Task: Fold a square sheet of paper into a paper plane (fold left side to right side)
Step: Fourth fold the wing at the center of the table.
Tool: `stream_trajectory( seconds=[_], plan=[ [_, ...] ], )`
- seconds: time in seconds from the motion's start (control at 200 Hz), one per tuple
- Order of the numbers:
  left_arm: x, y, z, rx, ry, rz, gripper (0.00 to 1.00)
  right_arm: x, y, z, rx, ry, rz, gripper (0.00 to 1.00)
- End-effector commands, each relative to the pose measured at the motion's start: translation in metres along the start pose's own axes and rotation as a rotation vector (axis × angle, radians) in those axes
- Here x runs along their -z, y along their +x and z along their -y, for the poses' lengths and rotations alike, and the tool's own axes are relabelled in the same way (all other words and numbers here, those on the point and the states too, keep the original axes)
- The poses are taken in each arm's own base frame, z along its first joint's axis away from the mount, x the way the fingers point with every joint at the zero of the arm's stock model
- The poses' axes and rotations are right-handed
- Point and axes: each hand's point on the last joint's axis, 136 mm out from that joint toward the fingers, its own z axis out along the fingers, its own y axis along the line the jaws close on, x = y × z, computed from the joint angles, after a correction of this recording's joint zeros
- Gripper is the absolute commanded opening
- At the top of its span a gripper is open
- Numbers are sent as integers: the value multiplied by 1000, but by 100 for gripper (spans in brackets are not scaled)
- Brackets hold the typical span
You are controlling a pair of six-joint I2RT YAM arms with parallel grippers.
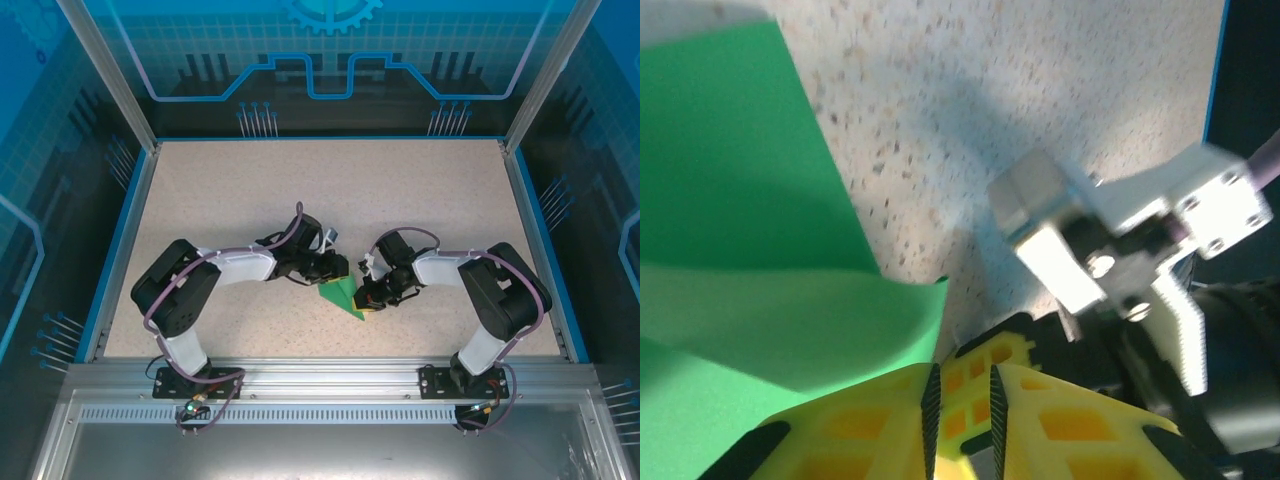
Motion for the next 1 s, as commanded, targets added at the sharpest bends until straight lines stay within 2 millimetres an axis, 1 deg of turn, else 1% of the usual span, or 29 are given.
stream_trajectory(
  seconds=[0.0, 0.095, 0.25, 0.455, 0.64, 0.805, 0.995],
  plan=[
    [-8, 20, -2, -18, 17, -59, 22, -10, 27, 50, -101, 190, -67, 0],
    [-13, 25, 2, -28, 39, -73, 21, -11, 27, 50, -102, 189, -70, 0],
    [-17, 26, 4, -32, 52, -85, 20, -11, 27, 50, -102, 188, -71, 0],
    [-26, 30, -9, -2, 23, -111, 18, -11, 26, 50, -101, 195, -72, 0],
    [-32, 32, -16, 20, 13, -127, 16, -10, 27, 53, -102, 212, -76, 0],
    [-36, 34, -35, 42, -71, -129, 13, -8, 29, 56, -105, 234, -81, 0],
    [-39, 31, -57, 73, -145, -119, 10, -5, 31, 59, -109, 258, -87, 0]
  ],
)
